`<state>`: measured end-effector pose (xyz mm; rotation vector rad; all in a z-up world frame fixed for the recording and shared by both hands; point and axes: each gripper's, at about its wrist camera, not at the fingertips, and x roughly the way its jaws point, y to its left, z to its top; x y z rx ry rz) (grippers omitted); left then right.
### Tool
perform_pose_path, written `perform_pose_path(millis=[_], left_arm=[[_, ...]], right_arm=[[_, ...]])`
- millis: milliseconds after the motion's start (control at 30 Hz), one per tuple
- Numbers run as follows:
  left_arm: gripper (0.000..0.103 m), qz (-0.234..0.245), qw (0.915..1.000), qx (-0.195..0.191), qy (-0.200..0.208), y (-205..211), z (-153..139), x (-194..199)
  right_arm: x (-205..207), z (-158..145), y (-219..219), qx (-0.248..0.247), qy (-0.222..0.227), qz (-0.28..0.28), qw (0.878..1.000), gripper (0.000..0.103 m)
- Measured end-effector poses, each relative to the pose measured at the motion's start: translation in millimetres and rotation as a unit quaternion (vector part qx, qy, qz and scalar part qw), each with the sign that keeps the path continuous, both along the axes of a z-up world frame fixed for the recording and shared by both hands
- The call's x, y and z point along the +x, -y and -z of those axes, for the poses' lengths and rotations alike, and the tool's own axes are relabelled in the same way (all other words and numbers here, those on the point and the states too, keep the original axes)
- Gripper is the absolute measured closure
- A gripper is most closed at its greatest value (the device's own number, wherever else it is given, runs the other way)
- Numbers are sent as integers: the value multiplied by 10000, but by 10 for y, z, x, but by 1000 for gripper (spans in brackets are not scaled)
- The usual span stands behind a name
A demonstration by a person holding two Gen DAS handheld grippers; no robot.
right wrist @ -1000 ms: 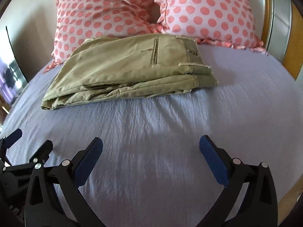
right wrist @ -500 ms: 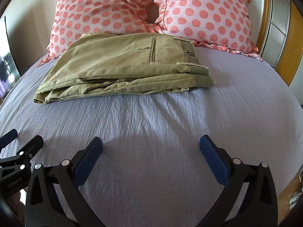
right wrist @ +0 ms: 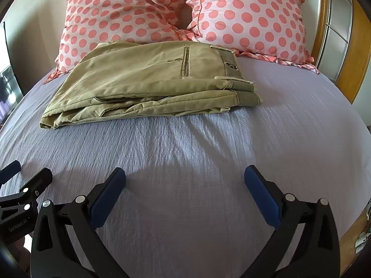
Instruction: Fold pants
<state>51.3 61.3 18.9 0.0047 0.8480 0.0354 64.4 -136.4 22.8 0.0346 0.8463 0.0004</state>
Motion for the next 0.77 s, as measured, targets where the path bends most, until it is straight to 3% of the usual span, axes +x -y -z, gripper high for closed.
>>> perform_pose_path(millis=[767], left_arm=[[2, -5, 10000, 2, 5, 17, 1, -8]], right_arm=[[20, -10, 22, 4, 4, 26, 10000, 1]])
